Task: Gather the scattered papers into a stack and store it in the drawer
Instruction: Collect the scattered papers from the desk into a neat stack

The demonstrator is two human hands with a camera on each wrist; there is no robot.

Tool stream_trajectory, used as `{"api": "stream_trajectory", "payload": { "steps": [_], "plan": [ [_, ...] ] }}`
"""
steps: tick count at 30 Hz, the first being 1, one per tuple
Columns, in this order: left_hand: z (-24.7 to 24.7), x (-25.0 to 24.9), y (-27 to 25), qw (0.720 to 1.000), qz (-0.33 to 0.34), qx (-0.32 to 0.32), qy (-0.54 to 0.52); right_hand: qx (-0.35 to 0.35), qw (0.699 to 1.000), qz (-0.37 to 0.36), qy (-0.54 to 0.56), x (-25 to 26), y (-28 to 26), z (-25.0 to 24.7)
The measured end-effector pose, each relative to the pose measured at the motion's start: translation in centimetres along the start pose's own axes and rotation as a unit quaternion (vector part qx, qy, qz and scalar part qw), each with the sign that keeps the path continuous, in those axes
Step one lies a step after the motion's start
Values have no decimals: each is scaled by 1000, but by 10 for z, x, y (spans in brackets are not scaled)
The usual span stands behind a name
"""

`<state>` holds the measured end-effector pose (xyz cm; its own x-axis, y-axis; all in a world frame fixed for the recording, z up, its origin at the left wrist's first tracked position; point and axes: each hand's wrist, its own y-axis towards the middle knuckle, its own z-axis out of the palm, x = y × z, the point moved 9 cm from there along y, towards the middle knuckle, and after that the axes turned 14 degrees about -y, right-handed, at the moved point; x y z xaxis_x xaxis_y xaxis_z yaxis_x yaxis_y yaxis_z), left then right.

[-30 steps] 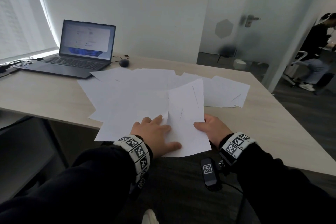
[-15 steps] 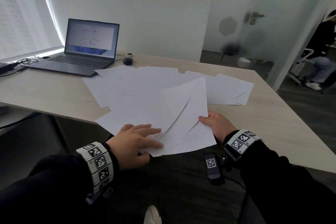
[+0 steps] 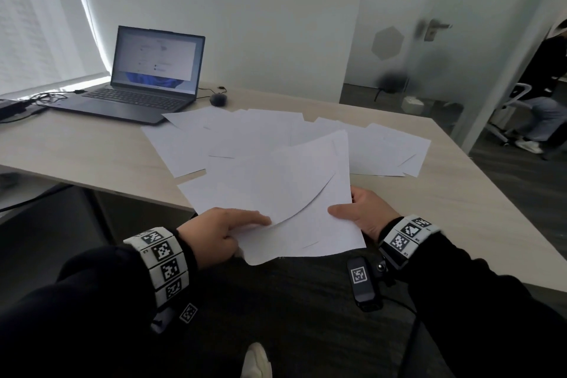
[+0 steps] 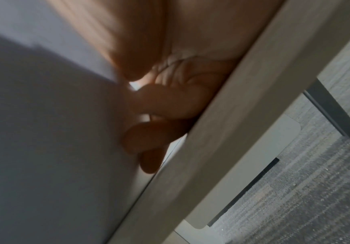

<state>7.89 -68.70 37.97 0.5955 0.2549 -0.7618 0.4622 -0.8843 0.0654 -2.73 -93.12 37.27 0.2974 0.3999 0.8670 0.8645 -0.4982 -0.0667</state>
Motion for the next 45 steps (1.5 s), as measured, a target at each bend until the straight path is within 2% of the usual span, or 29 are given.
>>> {"api": "stream_trajectory", "payload": {
  "steps": [3, 6, 9, 13, 15, 18, 22, 24, 28, 30, 34, 38, 42, 45],
  "plan": [
    [-16, 6, 0, 997, -4, -70, -41, 0, 1000, -5, 0, -1, 0, 0],
    [-37, 30, -4, 986, -43, -124, -99, -12, 1000, -15, 6, 2, -1, -1],
    [-55, 41, -9, 984, -54, -163, -42, -29, 999, -16, -20, 1, 0, -5],
    [-70, 19, -9, 969, -48, -240, 12, -46, 998, -15, -43, 2, 2, -8],
    [-62, 5, 1, 963, -60, -260, 29, -48, 997, -16, -56, 5, 0, -7],
    [-23, -18, 19, 974, -64, -215, 39, -51, 996, -22, -76, 9, -4, -9],
    [35, -35, 35, 989, -53, -66, 121, -56, 995, -26, -79, 9, -8, -11],
    [42, -35, 33, 986, -39, -32, 158, -57, 996, -27, -68, 9, -10, -10],
    [25, -19, 22, 974, -41, -23, 221, -49, 997, -28, -55, 8, -8, -8],
    [10, -9, 15, 980, -42, -25, 191, -45, 997, -31, -48, 8, -7, -8],
    [-13, 3, 4, 990, 0, -16, 140, -50, 998, -19, -39, 6, -4, -10],
    [-27, 12, 0, 992, 9, -53, 112, -34, 999, 2, -27, 2, 2, -7],
    [-9, -2, 7, 987, 37, -41, 150, -19, 999, 20, -26, 1, 5, -4],
    [17, -21, 18, 986, 86, -17, 141, -31, 997, 36, -57, 0, 4, -6]
  ]
}}
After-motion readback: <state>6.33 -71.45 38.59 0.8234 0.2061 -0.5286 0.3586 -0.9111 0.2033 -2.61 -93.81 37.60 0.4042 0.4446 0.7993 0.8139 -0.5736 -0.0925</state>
